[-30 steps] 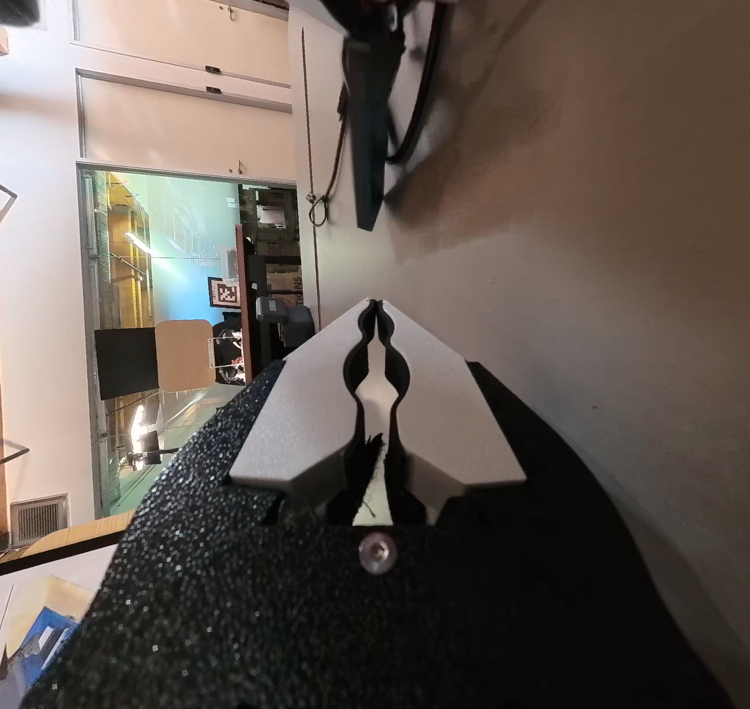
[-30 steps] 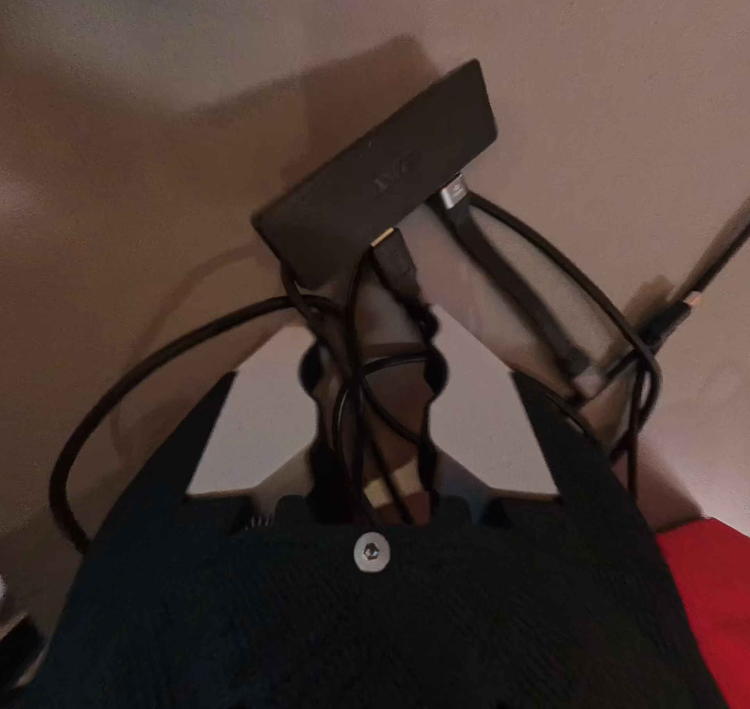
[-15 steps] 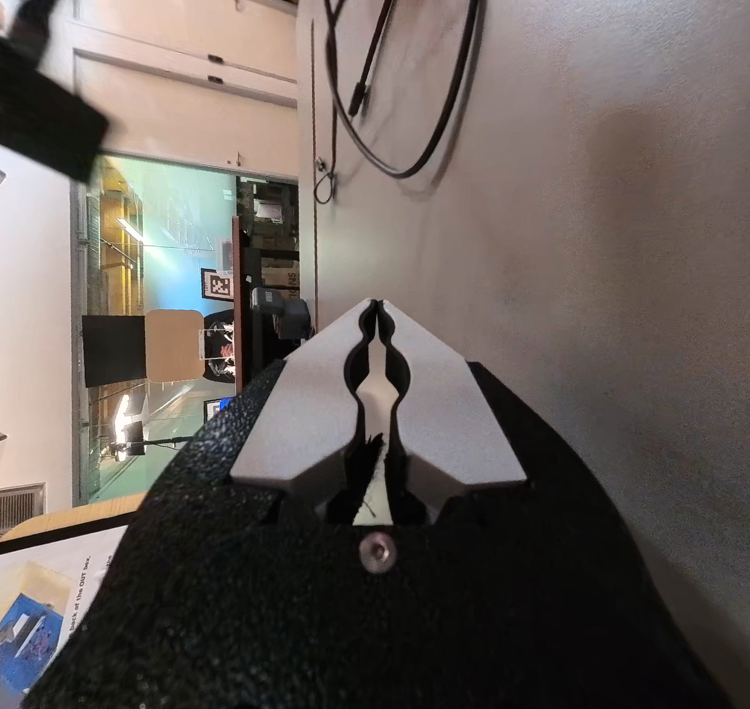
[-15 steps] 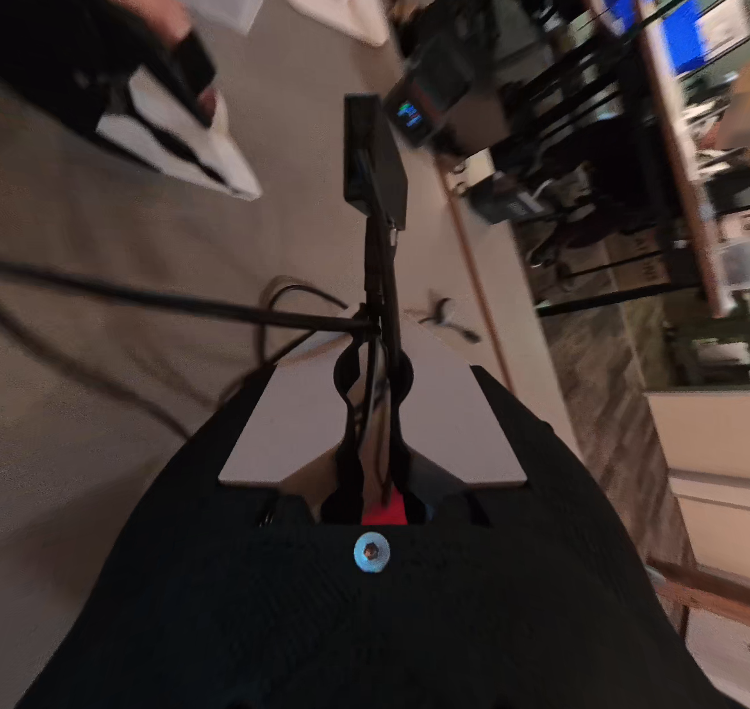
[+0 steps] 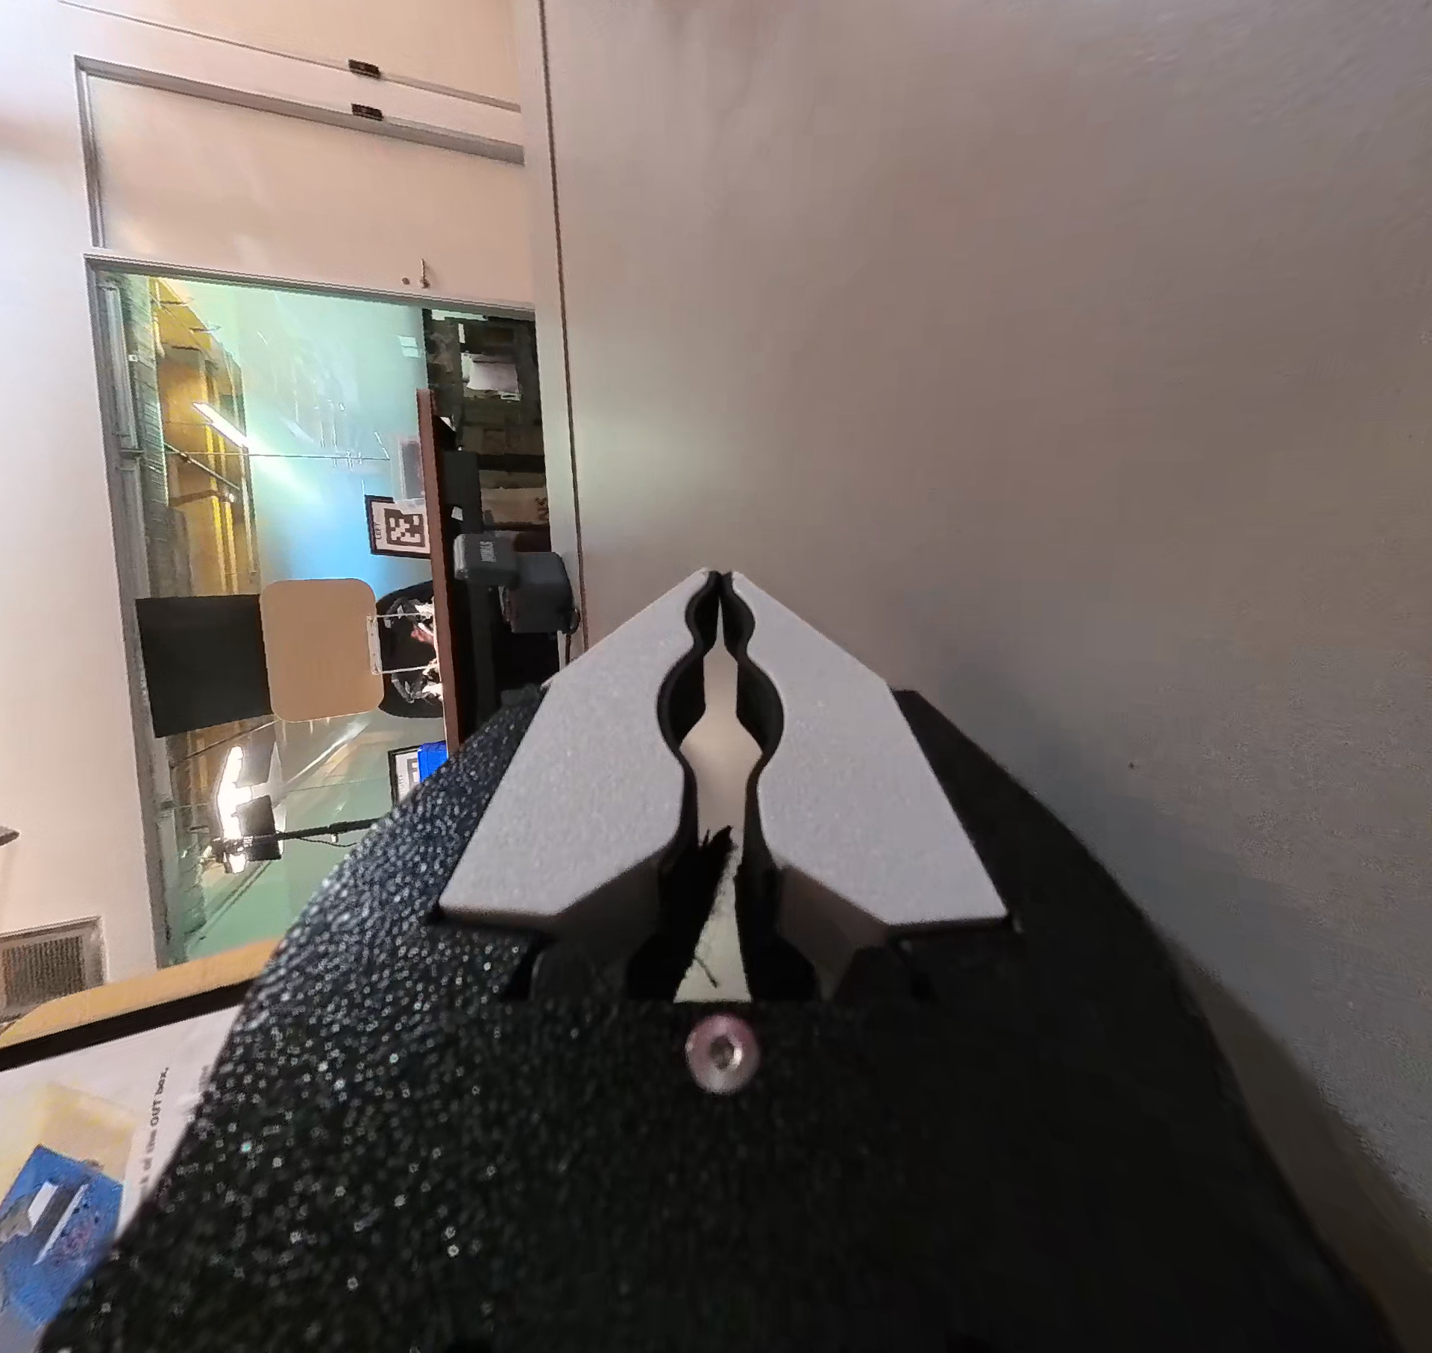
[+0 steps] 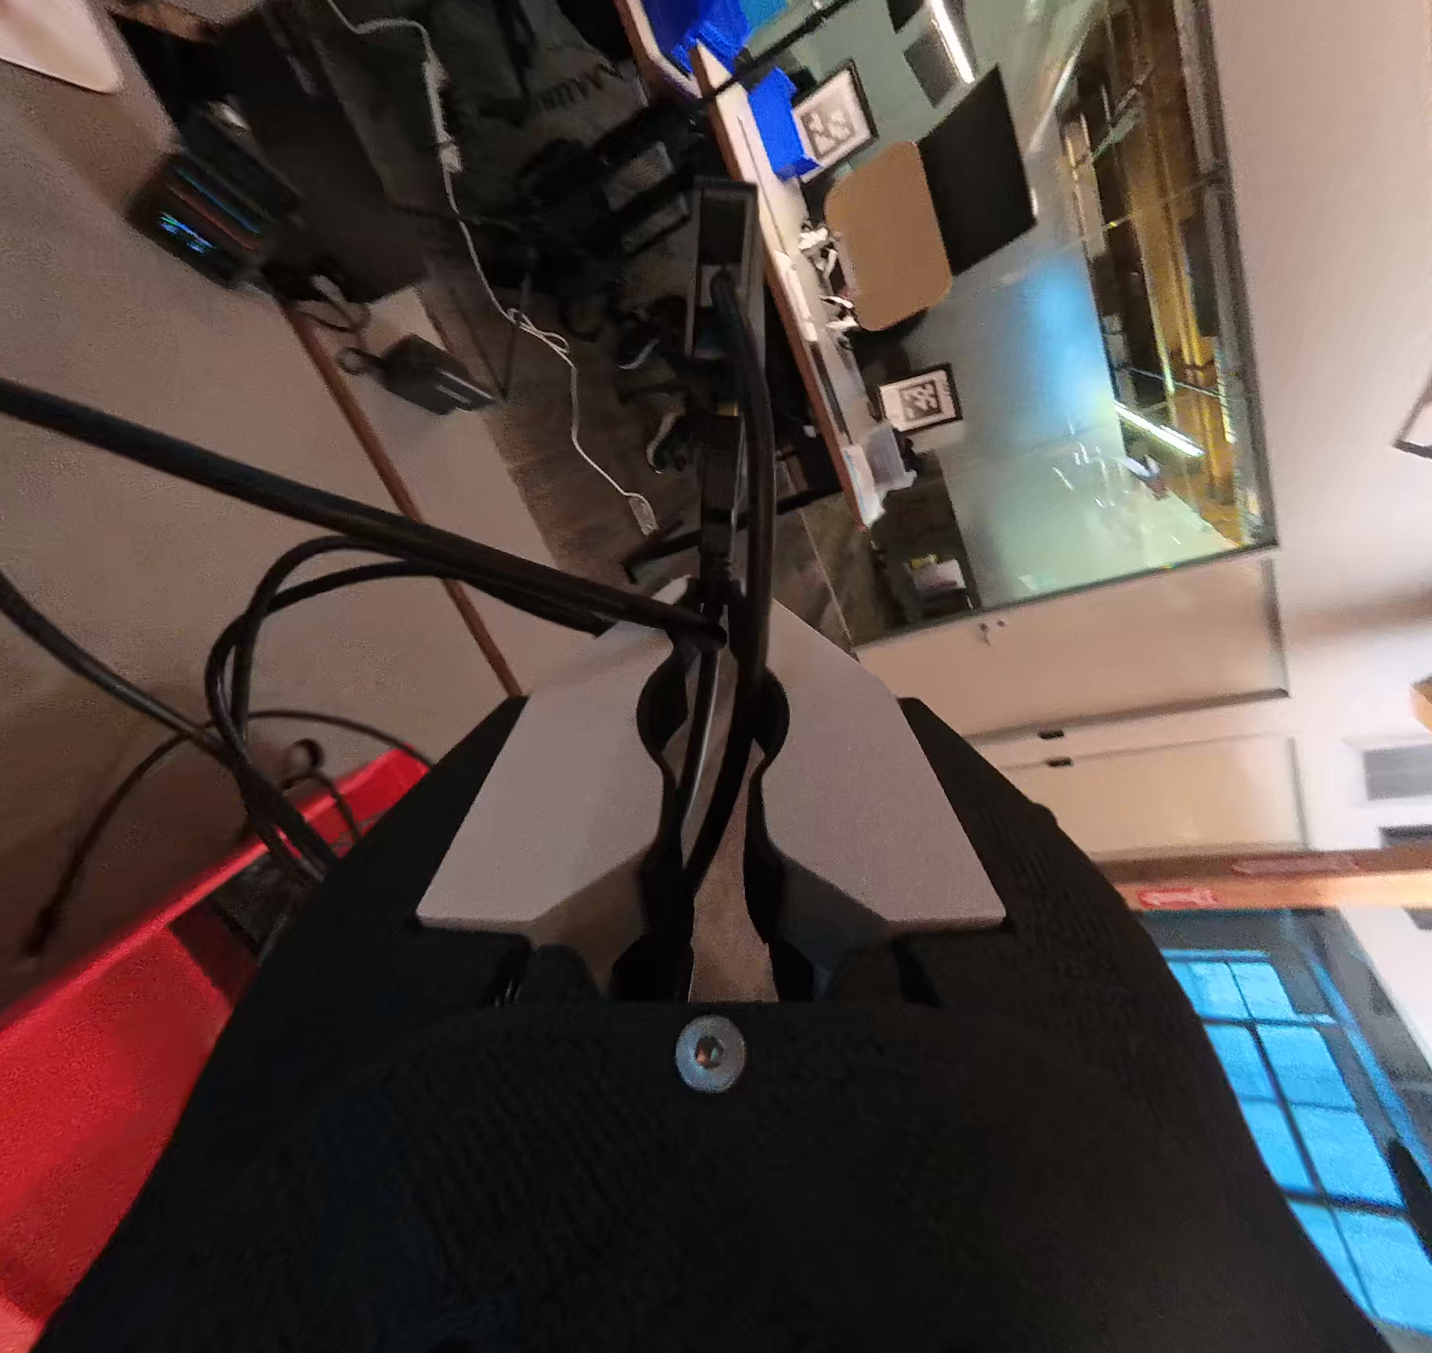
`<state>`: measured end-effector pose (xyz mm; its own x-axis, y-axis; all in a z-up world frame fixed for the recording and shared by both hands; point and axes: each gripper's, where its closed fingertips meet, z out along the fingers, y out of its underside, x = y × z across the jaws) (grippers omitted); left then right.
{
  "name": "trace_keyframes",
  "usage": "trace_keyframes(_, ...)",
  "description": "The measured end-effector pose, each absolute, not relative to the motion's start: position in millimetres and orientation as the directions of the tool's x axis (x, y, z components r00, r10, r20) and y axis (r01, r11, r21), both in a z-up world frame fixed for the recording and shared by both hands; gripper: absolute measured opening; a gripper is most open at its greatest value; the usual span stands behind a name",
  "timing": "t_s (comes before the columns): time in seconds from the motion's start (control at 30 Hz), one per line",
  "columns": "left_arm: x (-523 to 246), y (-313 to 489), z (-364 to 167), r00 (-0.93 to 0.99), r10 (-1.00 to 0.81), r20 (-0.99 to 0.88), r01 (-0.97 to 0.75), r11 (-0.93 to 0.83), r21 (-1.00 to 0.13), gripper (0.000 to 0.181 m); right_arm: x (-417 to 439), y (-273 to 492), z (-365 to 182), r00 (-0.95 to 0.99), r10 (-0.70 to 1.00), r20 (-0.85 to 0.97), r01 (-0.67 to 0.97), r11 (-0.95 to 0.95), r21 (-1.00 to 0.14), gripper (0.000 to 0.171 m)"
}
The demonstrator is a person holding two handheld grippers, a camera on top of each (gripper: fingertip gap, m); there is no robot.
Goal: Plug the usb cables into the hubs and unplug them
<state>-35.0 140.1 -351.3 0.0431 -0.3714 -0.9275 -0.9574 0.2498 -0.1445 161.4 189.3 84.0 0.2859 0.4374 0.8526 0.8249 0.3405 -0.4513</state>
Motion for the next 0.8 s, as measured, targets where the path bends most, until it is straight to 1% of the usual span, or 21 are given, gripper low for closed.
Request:
trace_keyframes(0.07,-34.1,141.0,-355.4,0.029,-0.376,-0.926,-0.960,0.248,-0.130,0.000,178.9,198.8,102.8,0.291,0.431,0.854,0.845,0.304,-0.440,0.005)
trace_keyframes(0.13,-34.2,141.1,-359.9,0.013,-0.381,-0.924,-0.963,0.245,-0.115,0.000,198.6,208.8,107.3,0.276,0.447,0.851,0.869,0.263,-0.420,0.005)
trace_keyframes(0.23,-35.4,140.5,-364.2,-0.005,-0.384,-0.923,-0.965,0.245,-0.096,0.000,232.4,228.6,87.3,0.258,0.492,0.832,0.906,0.175,-0.385,0.005)
trace_keyframes(0.4,-35.2,143.3,-366.3,-0.013,-0.389,-0.921,-0.965,0.245,-0.090,0.000,289.8,268.2,7.4,0.217,0.534,0.817,0.961,0.033,-0.276,0.005)
trace_keyframes(0.5,-37.7,144.0,-368.5,-0.011,-0.395,-0.919,-0.966,0.240,-0.091,0.000,312.1,286.7,-51.4,0.112,0.541,0.834,0.991,0.006,-0.137,0.005)
trace_keyframes(0.57,-41.0,145.1,-370.5,-0.004,-0.399,-0.917,-0.967,0.236,-0.099,0.000,314.9,291.7,-95.0,0.035,0.590,0.807,0.998,0.024,-0.062,0.005)
trace_keyframes(0.67,-44.4,143.8,-371.6,0.008,-0.406,-0.914,-0.966,0.232,-0.111,0.000,309.0,291.3,-159.4,-0.025,0.715,0.698,0.998,0.054,-0.019,0.005)
trace_keyframes(0.8,-48.5,141.5,-373.3,0.017,-0.417,-0.909,-0.966,0.227,-0.122,0.000,305.1,292.7,-219.8,-0.026,0.842,0.539,0.999,0.032,-0.002,0.005)
